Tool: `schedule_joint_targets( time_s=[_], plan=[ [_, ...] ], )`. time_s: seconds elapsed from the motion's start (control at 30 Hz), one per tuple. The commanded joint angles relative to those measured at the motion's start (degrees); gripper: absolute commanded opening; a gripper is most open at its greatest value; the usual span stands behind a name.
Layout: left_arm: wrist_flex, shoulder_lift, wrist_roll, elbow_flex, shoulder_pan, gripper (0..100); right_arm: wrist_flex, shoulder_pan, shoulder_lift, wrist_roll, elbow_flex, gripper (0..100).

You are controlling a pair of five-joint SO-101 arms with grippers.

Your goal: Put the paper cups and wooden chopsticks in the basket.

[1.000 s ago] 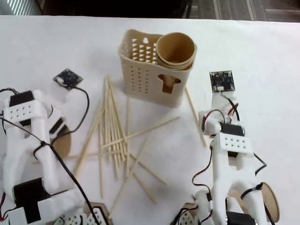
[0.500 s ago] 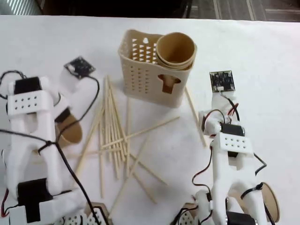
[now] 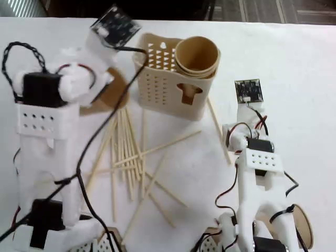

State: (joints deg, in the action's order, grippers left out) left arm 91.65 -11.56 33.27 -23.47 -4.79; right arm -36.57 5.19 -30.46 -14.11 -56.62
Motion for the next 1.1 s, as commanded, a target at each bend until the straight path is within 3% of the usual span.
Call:
schedule_joint_targets(
  time_s=[0.0, 0.33, 0.53, 0.77, 1.07],
  plan=[
    [-6.2, -1.8, -3.9, -4.2, -4.7, 2, 0.8, 0.2, -1.4, -0.2, 0.4, 2.5],
    [-27.7, -1.8, -10.4, -4.1, -15.5, 2, 0.8, 0.3, -1.4, -0.2, 0.4, 2.5],
    [-37.3, 1.0, -10.5, -3.5, -21.2, 2, 0.8, 0.3, -1.4, -0.2, 0.4, 2.5],
    [-40.5, 9.8, -11.9, -3.6, -21.8, 2, 0.8, 0.2, -1.4, -0.2, 0.4, 2.5],
    [-40.5, 10.4, -14.9, -3.2, -25.9, 2, 0.8, 0.2, -1.4, -0.2, 0.4, 2.5]
  ],
)
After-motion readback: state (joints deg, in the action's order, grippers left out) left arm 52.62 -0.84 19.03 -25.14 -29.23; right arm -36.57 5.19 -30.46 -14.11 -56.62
